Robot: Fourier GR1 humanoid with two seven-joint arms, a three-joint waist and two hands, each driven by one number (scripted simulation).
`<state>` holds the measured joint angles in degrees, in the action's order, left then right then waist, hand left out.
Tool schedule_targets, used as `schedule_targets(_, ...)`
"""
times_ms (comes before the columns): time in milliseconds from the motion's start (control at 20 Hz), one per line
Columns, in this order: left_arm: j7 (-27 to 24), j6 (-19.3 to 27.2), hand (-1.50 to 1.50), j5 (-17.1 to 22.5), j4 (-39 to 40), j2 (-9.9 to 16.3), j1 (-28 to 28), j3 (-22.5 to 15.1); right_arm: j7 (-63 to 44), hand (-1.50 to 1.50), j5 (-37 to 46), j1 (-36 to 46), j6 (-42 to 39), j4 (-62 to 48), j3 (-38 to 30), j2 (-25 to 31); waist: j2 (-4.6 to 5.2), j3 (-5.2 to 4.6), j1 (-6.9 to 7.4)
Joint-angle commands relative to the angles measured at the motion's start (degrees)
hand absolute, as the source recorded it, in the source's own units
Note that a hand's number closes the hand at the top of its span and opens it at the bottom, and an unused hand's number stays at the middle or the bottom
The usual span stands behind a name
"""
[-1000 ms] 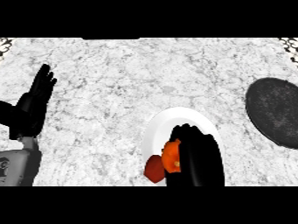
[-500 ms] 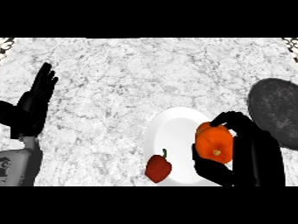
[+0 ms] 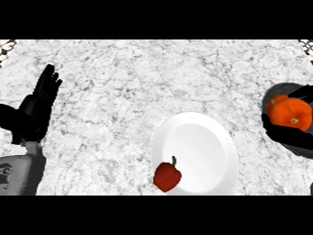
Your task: Pick the squash from the plate and place it in the pan
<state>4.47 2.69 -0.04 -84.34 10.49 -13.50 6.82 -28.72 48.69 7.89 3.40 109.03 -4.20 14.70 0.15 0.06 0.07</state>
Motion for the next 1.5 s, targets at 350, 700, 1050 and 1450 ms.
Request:
schedule_targets(350, -0.55, 0.06, 0.0, -0.53, 0.69, -2.1, -0.27, -1.81, 23.62, 1.5, -1.86, 10.52, 13.0, -40.38, -16.17, 13.76, 0.31, 0.05, 1.13)
schedule_targets(700, 2.73, -1.25, 0.0, 0.16, -0.23, -0.01, -3.39, -1.06, 38.3, 1.5, -3.3, 21.44, 24.19, -69.37, -19.5, 14.73, 0.52, 0.14, 1.98)
schedule_targets(1050, 0.48, -1.67, 0.0, 0.88, 1.43, 0.35, -2.71, 0.31, 42.7, -1.5, -12.55, 24.76, 8.43, -82.2, -24.09, 15.61, 0.87, 0.23, 2.57)
schedule_targets(1450, -0.09, 0.95, 0.0, -1.53, 0.01, -2.14, -1.28, -1.71, 54.42, -1.5, -15.17, 28.85, 8.91, -93.78, -27.71, 18.69, 0.7, 0.19, 2.11)
